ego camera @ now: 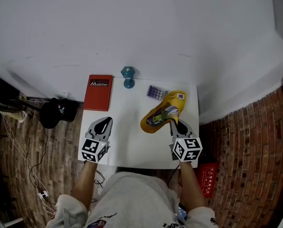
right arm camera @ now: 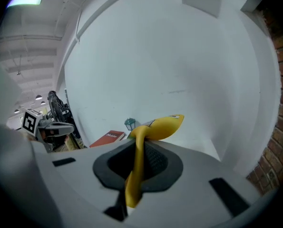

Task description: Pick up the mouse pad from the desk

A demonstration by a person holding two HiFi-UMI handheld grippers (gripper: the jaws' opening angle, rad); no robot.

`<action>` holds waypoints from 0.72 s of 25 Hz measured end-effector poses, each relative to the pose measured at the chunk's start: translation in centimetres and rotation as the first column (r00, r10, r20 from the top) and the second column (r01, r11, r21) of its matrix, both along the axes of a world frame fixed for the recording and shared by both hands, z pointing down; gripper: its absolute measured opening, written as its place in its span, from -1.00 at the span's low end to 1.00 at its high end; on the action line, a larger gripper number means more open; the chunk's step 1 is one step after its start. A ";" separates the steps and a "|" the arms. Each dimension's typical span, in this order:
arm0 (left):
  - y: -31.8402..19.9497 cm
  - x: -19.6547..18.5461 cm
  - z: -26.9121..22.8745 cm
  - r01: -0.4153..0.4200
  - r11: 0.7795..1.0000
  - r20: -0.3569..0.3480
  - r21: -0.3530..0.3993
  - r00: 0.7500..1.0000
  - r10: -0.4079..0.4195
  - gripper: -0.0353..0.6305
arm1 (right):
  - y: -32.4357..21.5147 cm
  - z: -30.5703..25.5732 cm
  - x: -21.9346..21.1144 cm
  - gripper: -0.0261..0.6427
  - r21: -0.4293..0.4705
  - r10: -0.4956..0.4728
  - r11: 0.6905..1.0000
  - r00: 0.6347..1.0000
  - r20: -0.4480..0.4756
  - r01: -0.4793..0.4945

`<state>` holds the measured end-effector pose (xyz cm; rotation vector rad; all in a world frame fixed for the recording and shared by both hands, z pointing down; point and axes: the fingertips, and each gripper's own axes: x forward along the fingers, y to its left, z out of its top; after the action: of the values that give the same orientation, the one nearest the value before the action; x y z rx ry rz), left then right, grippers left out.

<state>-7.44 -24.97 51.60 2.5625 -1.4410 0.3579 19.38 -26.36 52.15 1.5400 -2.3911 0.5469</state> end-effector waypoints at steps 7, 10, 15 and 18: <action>-1.9 0.3 -2.2 -0.006 0.997 -0.015 0.076 1.000 0.007 -0.81 | -1.3 -5.9 1.6 -0.84 0.117 0.039 0.992 0.999 0.004 -0.039; -2.6 0.6 -3.4 -0.011 0.995 -0.016 0.098 1.000 0.013 -0.81 | -1.4 -8.5 1.9 -0.83 0.179 0.048 0.983 0.999 0.004 -0.048; -3.7 0.9 -5.5 -0.013 0.988 -0.026 0.157 1.000 0.017 -0.81 | -1.3 -11.7 2.3 -0.83 0.266 0.065 0.962 0.998 0.009 -0.065; -4.0 1.1 -6.3 -0.009 0.986 -0.032 0.165 0.999 0.014 -0.81 | -1.0 -12.9 2.5 -0.83 0.299 0.075 0.951 0.997 0.016 -0.076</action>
<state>-6.30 -29.00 45.35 2.6924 -1.5032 0.2043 21.87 -27.39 39.25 1.7572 -2.5181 0.2051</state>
